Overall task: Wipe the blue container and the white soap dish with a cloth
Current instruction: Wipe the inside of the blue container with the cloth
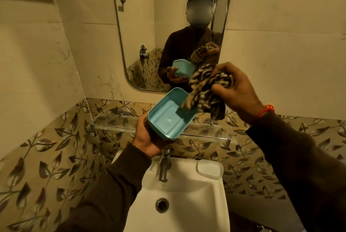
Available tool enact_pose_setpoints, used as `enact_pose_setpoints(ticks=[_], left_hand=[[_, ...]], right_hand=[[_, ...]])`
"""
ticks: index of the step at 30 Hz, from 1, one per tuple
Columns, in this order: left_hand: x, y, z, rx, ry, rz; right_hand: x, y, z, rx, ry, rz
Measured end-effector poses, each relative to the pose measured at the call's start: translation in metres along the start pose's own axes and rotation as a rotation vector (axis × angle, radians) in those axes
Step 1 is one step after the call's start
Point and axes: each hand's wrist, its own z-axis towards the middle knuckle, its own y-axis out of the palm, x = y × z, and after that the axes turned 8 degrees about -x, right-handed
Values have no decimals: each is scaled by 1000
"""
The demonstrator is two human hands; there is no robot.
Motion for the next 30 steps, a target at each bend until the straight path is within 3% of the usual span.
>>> enact_pose_setpoints(ticks=[3, 7, 11, 16, 20, 25, 30], left_hand=[[0, -9, -2, -6, -24, -1], [1, -14, -1, -44, -62, -50], [4, -11, 1, -138, -84, -78], [15, -14, 5, -137, -149, 20], [34, -22, 5, -32, -152, 89], [55, -33, 5, 118, -212, 191], [65, -50, 9, 227, -264, 280]], right_hand=[[-1, -9, 5, 193, 7, 210], [0, -11, 8, 254, 41, 211], [10, 4, 6, 131, 181, 220], [23, 30, 1, 48, 306, 32], [35, 41, -5, 21, 392, -35], [39, 53, -12, -229, 432, 226], [43, 65, -7, -332, 367, -104]])
